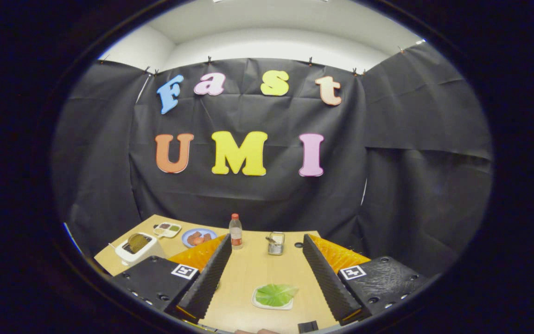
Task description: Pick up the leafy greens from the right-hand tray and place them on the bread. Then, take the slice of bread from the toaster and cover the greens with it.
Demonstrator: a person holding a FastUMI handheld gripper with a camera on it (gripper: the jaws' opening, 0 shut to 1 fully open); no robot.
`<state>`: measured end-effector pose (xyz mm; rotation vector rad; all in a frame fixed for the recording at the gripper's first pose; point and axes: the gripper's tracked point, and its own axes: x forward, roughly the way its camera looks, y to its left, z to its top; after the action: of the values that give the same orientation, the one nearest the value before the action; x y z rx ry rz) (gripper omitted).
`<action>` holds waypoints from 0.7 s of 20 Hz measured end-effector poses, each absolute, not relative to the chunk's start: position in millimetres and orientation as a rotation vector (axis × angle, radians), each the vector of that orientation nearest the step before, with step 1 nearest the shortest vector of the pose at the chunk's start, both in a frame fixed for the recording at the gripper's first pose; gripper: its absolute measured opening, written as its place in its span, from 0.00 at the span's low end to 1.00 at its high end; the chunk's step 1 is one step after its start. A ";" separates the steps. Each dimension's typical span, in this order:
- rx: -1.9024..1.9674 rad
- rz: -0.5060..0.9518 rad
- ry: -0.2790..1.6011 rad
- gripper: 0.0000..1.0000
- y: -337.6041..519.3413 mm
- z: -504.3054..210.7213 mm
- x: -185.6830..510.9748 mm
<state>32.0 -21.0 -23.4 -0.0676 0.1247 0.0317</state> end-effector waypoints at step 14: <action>-0.029 0.034 0.581 0.95 -132.0 -252.4 175.4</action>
<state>175.4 -132.0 -252.4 -0.0288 0.5807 0.0340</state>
